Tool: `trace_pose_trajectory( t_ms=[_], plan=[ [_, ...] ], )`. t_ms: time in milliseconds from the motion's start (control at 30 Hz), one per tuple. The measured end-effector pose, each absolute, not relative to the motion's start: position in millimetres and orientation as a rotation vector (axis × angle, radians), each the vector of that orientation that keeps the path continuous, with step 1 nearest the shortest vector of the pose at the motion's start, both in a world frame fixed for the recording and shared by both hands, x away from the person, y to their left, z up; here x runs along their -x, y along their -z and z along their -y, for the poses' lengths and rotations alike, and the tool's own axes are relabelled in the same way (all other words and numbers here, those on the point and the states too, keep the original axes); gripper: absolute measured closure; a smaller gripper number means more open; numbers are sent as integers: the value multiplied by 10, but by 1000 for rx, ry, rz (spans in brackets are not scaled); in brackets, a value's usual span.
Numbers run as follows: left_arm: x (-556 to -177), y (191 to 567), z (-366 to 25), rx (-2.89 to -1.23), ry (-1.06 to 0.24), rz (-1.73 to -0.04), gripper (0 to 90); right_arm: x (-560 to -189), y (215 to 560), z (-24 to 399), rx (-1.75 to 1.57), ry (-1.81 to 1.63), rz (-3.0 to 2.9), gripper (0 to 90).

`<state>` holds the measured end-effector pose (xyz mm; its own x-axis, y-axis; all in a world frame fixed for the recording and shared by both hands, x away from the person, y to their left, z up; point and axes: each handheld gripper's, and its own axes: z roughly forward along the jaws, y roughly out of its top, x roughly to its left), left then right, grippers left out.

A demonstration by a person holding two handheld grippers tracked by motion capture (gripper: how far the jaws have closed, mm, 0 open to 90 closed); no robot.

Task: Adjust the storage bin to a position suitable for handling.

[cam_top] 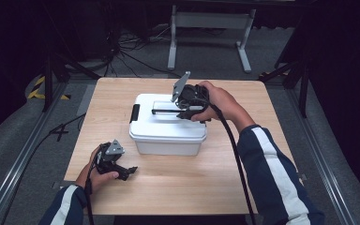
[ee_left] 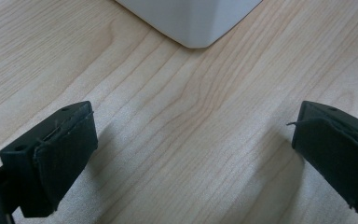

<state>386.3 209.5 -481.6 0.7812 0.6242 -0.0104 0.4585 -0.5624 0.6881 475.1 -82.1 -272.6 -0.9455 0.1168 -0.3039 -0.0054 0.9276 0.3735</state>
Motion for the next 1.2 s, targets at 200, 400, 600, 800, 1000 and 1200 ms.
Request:
trace_pose_trajectory(
  t_ms=[200,400,600,800,1000,1200],
  plan=[
    [-3868,4816,-2097,-2268,-312,-795,5,-4769,2777,723,-58,-496,-2773,674],
    [-3867,4816,-2098,-2269,-312,-795,5,-4773,2826,641,-18,-430,-2770,824],
    [-3869,4817,-2099,-2269,-313,-791,5,-4782,2827,635,15,-413,-2746,848],
    [-3867,4817,-2099,-2269,-312,-794,5,-4785,2813,651,16,-434,-2734,850],
    [-3866,4816,-2098,-2269,-311,-795,5,-4767,2767,661,22,-464,-2715,850],
    [-3866,4815,-2100,-2270,-313,-794,5,-4741,2722,694,26,-502,-2689,851]
  ],
)
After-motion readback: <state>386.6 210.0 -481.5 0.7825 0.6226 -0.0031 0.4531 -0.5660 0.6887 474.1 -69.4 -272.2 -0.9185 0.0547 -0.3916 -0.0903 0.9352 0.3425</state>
